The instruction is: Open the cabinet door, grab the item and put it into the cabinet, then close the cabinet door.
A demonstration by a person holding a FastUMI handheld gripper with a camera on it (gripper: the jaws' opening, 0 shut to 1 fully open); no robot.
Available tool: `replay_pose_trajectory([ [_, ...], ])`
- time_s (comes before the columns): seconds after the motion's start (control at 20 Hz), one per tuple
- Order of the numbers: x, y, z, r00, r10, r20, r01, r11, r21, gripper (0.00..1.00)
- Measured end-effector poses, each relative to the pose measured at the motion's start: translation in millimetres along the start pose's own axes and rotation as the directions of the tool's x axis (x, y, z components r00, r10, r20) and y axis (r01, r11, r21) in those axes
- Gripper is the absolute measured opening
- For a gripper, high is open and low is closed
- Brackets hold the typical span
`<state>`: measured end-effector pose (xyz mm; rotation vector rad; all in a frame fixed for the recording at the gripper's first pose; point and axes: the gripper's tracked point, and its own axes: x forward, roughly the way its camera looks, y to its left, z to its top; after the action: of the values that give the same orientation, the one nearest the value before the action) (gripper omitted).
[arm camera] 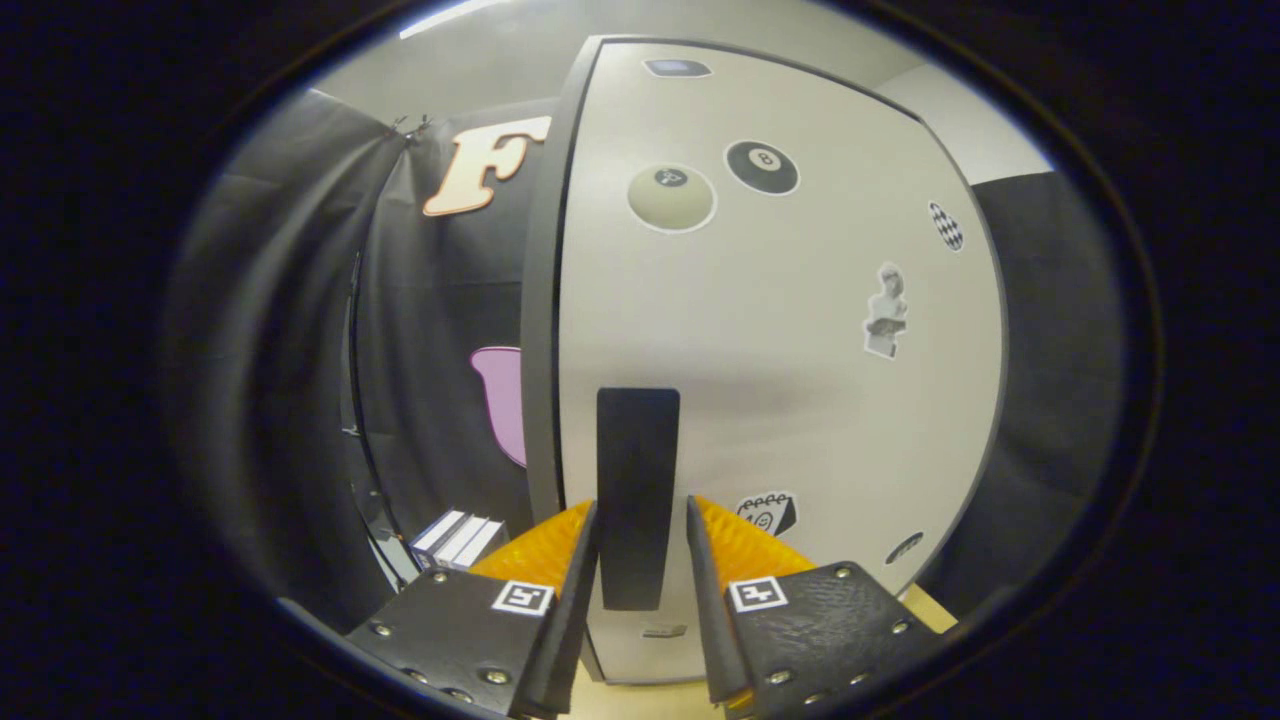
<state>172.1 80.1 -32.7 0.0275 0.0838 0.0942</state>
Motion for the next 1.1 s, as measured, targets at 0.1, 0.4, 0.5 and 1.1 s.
replay_pose_trajectory([
  [0.1,-3.0,4.4,1.2,1.0,-0.001,0.007,0.001,1.0,0.007,0.32],
  [0.4,0.2,2.9,-2.0,1.0,-0.014,-0.007,0.014,1.0,0.028,0.28],
  [0.5,-2.2,2.4,-3.5,1.0,-0.017,-0.021,0.018,0.999,0.039,0.28],
  [1.1,-73.2,-21.5,-4.5,0.998,-0.056,-0.01,0.057,0.993,0.106,0.28],
])
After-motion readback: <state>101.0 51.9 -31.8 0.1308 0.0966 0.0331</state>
